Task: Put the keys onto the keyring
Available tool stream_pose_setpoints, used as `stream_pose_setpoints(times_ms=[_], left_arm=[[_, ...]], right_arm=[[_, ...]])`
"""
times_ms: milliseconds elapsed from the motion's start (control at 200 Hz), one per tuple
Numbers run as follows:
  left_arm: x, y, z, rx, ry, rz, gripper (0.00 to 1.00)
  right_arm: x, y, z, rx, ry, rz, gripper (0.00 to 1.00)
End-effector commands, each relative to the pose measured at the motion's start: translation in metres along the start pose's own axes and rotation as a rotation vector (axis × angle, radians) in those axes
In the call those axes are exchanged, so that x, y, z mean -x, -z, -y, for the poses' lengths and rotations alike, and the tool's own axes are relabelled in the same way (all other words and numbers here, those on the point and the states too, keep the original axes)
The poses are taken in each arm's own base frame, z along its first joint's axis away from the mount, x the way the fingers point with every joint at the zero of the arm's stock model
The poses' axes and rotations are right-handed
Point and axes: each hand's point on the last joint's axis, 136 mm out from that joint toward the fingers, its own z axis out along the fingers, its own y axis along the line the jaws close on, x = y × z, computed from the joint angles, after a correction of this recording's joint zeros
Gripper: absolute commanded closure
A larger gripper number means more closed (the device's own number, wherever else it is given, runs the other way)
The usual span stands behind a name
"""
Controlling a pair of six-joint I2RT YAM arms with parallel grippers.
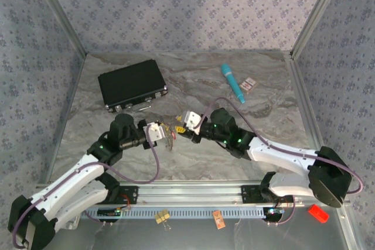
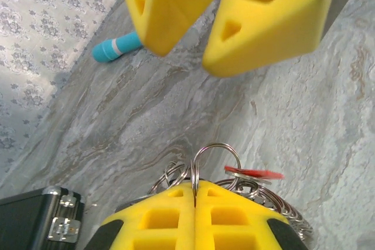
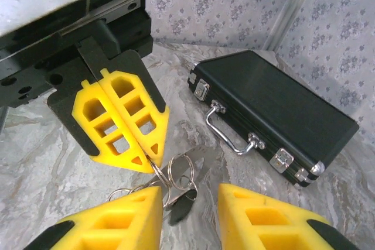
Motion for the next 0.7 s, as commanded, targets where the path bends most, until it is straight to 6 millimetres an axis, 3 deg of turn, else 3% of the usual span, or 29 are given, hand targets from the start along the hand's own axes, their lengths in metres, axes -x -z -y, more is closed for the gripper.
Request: stream_pose_setpoints(times_ms=[0,205,250,400,510,695], left_arm=[[0.027,0.003,-0.006,0.02,0.08,0.148,1.0],[0.027,0.002,-0.002,0.016,0.101,0.187,1.0],[0.027,0.003,-0.002,0.018,0.102,0.195,1.0],[0.031,0.006,-0.004,0.046,0.109,0.23,1.0],[0.032,0.005,-0.005,0.053,0.114,0.238,1.0],[0.032,0.001,0.0,0.032,0.137,0.244,1.0]], right_arm=[[-0.02,0.004,-0.012,0.059,-0.092,-0.062,0.68],[-0.025,0.001,-0.011,0.068,-0.227,-0.079,0.67],[-0.022,0.001,-0.006,0.048,-0.268,-0.079,0.63],[-0.008,0.013,0.008,-0.001,-0.515,-0.079,0.61],[-0.013,0.025,0.019,-0.079,-0.721,-0.185,0.56],[-0.016,0.018,-0.003,0.059,-0.858,-0.347,0.56]])
